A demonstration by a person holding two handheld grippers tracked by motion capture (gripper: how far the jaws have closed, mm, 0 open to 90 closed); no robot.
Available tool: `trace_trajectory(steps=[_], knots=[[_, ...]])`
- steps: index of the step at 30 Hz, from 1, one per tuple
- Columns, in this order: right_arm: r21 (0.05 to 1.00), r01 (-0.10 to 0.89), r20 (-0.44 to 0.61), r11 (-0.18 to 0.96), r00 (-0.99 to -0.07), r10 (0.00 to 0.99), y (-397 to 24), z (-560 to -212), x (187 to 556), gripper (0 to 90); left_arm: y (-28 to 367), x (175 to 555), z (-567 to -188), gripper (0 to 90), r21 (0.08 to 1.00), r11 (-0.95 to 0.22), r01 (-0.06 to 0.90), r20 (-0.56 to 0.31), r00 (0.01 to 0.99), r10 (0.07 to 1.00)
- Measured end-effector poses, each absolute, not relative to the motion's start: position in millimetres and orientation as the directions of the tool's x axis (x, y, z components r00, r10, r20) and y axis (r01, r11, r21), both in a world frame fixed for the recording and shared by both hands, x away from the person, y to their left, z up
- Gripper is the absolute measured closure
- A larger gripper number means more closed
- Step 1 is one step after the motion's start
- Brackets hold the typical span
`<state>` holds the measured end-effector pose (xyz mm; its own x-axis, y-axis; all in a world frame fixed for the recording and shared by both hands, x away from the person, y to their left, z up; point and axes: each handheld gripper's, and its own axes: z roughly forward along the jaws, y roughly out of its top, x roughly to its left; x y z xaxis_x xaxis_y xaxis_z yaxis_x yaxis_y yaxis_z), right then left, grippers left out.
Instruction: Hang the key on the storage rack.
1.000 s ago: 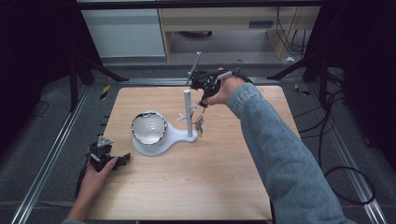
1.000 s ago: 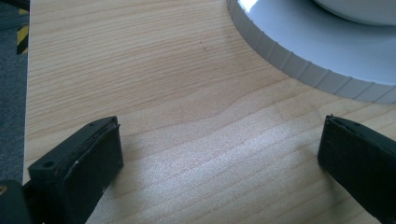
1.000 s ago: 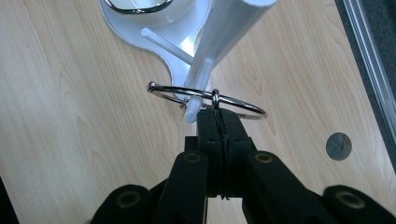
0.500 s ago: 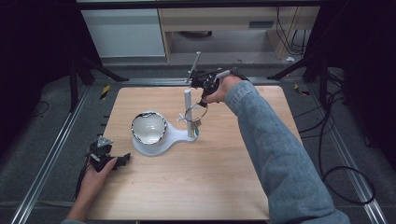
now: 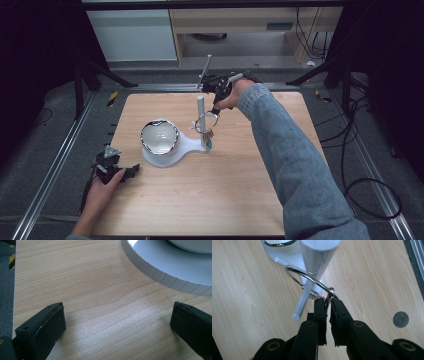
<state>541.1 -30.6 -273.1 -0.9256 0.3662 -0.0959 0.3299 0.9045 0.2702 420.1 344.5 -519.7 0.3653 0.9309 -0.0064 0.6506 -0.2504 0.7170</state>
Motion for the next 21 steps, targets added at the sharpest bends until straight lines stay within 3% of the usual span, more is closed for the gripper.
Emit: trace_trajectory(steps=[12, 17, 21], knots=[[0.299, 0.357, -0.138, 0.885, -0.902, 0.41, -55, -260, 537, 75.0, 345, 420, -520, 0.0, 0.717, -0.25, 0.651, -0.006, 0.365, 0.931], [0.318, 0.367, -0.166, 0.874, -0.886, 0.433, -64, -258, 536, 61.5, 345, 420, -520, 0.0, 0.717, -0.25, 0.651, -0.006, 0.365, 0.931], [0.343, 0.373, -0.182, 0.862, -0.874, 0.451, -71, -258, 536, 55.7, 345, 420, -520, 0.0, 0.717, -0.25, 0.65, -0.007, 0.365, 0.931]])
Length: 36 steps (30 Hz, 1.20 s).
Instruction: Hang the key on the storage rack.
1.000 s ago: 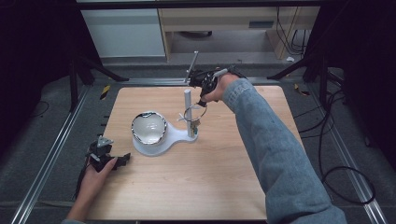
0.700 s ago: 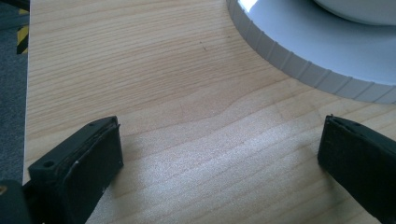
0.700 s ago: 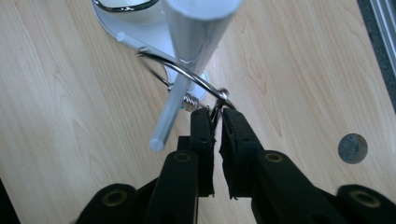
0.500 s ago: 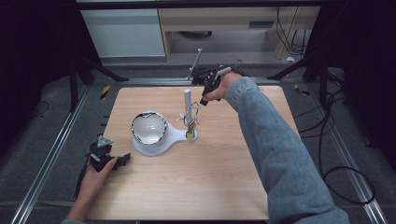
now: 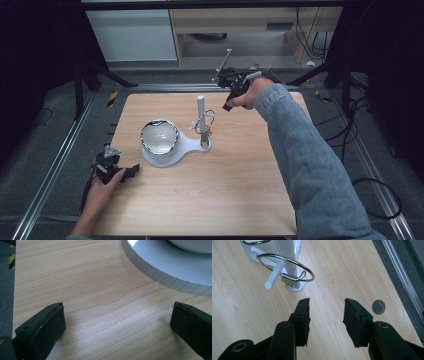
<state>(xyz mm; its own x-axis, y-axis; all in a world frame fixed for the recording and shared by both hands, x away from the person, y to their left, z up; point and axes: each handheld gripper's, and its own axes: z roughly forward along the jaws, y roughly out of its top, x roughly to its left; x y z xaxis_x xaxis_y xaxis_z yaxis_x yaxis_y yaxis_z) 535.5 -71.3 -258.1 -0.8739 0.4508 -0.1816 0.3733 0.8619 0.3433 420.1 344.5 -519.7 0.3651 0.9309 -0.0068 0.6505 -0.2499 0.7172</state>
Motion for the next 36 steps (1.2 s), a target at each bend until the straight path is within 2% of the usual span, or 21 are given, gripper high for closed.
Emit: trace_trajectory(steps=[7, 13, 27, 36], knots=[[0.358, 0.373, -0.214, 0.856, -0.859, 0.464, -80, -263, 533, 43.5, 344, 420, -520, 0.0, 0.719, -0.246, 0.65, -0.009, 0.363, 0.932], [0.366, 0.38, -0.23, 0.849, -0.847, 0.479, -87, -270, 532, 36.5, 344, 420, -520, 0.0, 0.719, -0.246, 0.65, -0.009, 0.363, 0.932], [0.428, 0.447, -0.214, 0.785, -0.795, 0.568, -119, -298, 528, 7.0, 344, 420, -520, 0.0, 0.72, -0.246, 0.649, -0.009, 0.363, 0.932], [0.427, 0.517, -0.224, 0.742, -0.735, 0.64, -151, -333, 520, 10.4, 344, 420, -520, 0.0, 0.72, -0.244, 0.65, -0.011, 0.362, 0.932]])
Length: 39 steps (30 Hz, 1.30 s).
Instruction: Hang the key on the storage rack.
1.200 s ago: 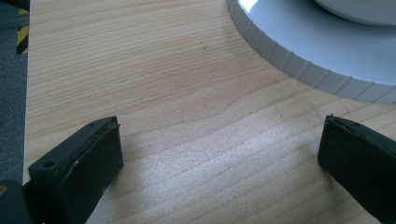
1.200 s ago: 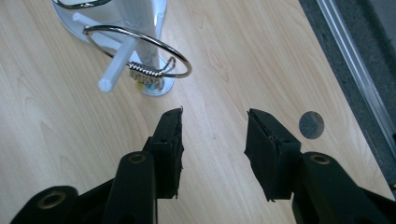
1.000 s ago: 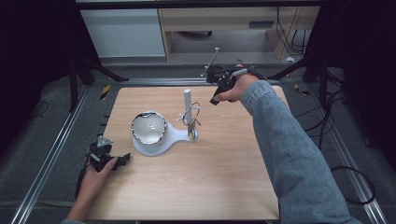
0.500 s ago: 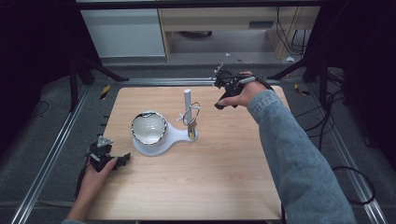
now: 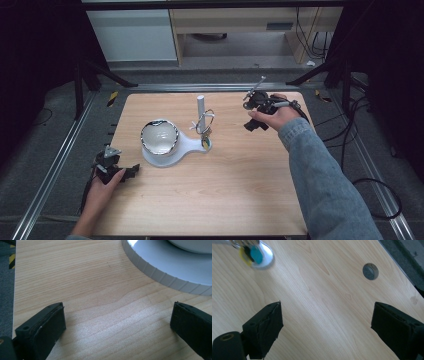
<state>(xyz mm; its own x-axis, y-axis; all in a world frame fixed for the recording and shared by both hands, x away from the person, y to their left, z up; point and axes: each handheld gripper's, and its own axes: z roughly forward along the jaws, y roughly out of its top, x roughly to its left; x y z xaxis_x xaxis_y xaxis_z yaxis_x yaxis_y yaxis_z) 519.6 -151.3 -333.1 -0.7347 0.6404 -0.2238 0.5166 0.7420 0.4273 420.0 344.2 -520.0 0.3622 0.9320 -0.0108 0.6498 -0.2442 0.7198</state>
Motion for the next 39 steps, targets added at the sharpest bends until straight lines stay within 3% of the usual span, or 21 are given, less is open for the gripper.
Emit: trace_trajectory(steps=[19, 39], knots=[[0.506, 0.49, -0.335, 0.71, -0.647, 0.685, -201, -397, 487, 11.7, 344, 420, -520, 0.0, 0.72, -0.244, 0.65, -0.011, 0.362, 0.932], [0.557, 0.554, -0.218, 0.618, -0.621, 0.753, -233, -471, 458, 11.4, 344, 420, -520, 0.0, 0.72, -0.245, 0.65, -0.01, 0.362, 0.932]])
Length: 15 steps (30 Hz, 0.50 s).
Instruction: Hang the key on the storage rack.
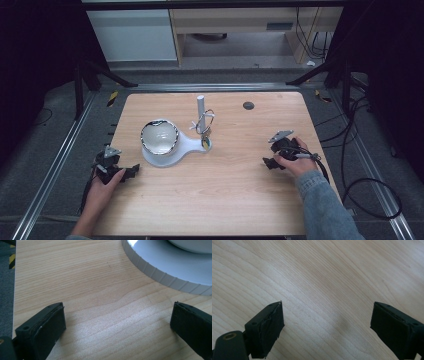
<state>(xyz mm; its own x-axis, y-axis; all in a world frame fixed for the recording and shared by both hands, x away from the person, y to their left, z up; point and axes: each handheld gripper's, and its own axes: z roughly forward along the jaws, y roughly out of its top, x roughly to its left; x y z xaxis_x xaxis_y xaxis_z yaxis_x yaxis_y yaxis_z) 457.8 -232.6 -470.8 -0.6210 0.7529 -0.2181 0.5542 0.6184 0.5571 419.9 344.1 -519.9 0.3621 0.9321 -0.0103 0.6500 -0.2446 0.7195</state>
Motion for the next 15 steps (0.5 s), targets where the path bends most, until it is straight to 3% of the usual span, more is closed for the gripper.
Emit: trace_trajectory(steps=[15], knots=[[0.641, 0.615, -0.081, 0.458, -0.54, 0.838, -252, -495, 464, 7.7, 344, 420, -520, 0.0, 0.72, -0.245, 0.65, -0.01, 0.362, 0.932]])
